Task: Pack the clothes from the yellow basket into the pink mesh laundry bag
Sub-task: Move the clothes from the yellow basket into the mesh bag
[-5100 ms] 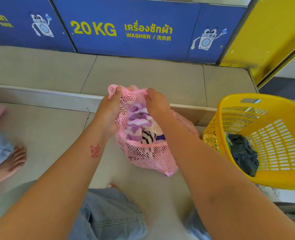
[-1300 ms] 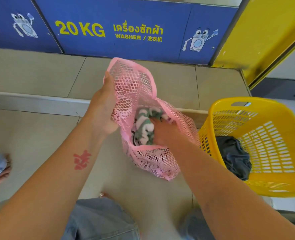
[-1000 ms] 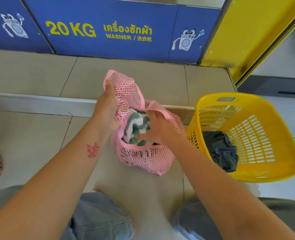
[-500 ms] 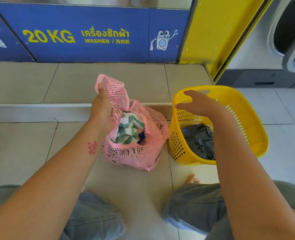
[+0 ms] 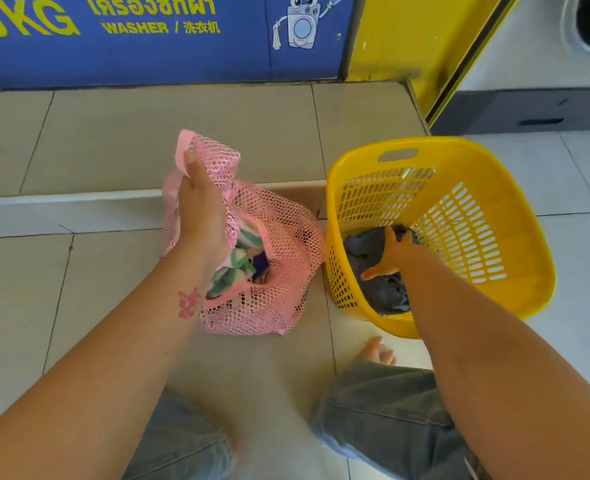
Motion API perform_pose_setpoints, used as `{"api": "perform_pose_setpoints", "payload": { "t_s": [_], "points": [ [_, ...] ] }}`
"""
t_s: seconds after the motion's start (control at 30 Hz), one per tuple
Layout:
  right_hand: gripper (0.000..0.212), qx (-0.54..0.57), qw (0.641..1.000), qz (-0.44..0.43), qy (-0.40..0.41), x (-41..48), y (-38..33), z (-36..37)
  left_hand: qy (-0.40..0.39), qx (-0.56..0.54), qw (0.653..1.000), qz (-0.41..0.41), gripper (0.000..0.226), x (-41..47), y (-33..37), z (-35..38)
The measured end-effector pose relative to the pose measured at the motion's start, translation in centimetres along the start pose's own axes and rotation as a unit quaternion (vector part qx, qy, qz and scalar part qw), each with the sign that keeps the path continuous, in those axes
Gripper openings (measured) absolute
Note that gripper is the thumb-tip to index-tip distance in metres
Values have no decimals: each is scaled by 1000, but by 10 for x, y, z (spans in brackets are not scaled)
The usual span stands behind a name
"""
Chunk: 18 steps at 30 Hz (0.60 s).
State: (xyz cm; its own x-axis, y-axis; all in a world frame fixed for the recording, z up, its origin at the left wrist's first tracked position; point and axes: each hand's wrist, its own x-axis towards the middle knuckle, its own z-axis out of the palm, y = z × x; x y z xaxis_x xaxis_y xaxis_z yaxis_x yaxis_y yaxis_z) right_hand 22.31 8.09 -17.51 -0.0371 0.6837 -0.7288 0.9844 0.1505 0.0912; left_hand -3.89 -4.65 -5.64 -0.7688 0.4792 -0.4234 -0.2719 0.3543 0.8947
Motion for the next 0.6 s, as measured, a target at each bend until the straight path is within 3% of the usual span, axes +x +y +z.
{"api": "perform_pose_setpoints", "payload": {
  "t_s": [0.37,0.6],
  "points": [
    [138,-38,996,26,-80,51,-20,26,38,4,999,-18,67,28,-35,27],
    [126,-91,994,48,-23,67,-28,44,40,4,998,-46,71,42,-40,26]
  ]
}}
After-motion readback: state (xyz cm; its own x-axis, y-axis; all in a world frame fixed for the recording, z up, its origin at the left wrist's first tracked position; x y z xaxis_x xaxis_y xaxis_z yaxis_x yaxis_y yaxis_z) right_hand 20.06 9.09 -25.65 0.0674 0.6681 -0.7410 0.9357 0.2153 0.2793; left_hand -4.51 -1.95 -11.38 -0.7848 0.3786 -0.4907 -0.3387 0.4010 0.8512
